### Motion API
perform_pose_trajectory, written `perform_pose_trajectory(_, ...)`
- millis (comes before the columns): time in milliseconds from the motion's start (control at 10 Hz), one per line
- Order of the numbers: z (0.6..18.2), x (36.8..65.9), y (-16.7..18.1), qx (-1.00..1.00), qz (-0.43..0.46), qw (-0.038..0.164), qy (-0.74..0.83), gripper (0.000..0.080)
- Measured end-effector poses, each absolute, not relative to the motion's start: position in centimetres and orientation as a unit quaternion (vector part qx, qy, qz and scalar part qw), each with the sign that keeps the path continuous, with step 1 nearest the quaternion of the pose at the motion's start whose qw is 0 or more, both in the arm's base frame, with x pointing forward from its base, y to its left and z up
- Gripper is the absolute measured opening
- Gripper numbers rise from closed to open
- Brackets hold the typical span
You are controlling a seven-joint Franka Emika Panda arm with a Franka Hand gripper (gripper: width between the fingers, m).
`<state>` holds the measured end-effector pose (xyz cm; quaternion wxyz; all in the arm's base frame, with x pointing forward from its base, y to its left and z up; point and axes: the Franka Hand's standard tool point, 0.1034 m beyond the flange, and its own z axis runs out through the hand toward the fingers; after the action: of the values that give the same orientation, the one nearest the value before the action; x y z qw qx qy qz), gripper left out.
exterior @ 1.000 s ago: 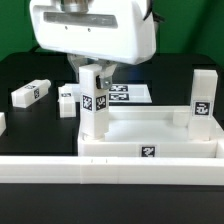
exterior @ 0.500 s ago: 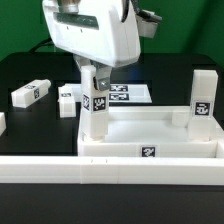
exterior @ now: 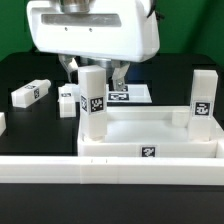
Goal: Assemble desk
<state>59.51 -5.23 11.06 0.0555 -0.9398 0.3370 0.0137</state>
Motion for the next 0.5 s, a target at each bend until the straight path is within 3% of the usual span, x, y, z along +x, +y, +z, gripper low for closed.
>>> perform_pose_trajectory(400, 11.05, 59.5, -5.29, -0.982, 0.005, 0.057, 0.181, 0.0649)
perform_pose_trajectory(500, 11.08, 59.58, -5.35, -0.99, 0.0, 0.049, 0.133, 0.0649)
